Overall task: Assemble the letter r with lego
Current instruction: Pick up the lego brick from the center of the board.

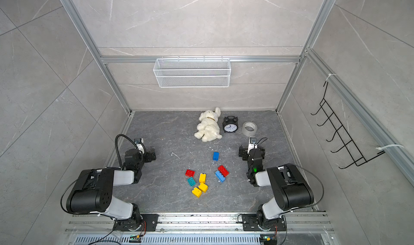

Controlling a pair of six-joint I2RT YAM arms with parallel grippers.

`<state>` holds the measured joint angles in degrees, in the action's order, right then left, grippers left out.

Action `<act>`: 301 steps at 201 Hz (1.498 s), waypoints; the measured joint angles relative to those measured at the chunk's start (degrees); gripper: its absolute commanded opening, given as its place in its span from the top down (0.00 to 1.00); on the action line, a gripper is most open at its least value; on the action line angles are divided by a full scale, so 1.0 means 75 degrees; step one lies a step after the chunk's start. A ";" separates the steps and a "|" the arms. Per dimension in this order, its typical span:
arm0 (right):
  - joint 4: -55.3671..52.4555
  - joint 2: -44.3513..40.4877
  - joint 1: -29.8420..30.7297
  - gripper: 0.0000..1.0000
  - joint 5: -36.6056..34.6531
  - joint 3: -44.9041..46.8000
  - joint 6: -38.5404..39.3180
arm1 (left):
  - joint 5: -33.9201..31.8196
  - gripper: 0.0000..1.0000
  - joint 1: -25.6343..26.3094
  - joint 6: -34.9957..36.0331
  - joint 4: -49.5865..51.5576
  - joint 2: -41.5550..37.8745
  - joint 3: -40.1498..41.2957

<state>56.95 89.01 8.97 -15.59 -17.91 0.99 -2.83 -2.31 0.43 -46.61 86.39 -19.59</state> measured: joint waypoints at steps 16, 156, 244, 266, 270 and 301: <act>0.0000 0.0000 0.0000 0.01 0.0000 0.0000 0.0000 | 0.0000 0.00 0.0000 0.0000 0.0006 0.0000 0.0000; -0.0032 0.0000 -0.0017 0.01 0.0041 0.0000 -0.0023 | 0.0006 0.00 -0.0003 0.0000 0.0009 0.0000 0.0000; -0.2396 -0.2002 -0.0073 0.04 0.0335 -0.0536 -0.0160 | -0.0312 0.00 -0.0262 -0.0356 0.1609 -0.0350 -0.0638; -0.4526 -0.3416 -0.0090 0.08 0.0816 -0.2043 -0.0472 | -0.0676 0.00 -0.0396 -0.0650 0.3485 -0.1137 -0.2084; -0.4916 -0.3573 -0.0087 0.12 0.0991 -0.2451 -0.0522 | -0.0699 0.00 -0.0414 -0.0708 0.3654 -0.1355 -0.2273; -0.6630 -0.4176 -0.0090 0.20 0.2696 -0.4415 -0.0775 | -0.0551 0.00 -0.0487 -0.1061 0.3774 -0.3710 -0.2602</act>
<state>7.22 57.69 8.29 4.62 -51.03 -4.82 -6.96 -5.96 -7.53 -18.31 58.57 -39.11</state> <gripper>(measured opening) 0.812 0.998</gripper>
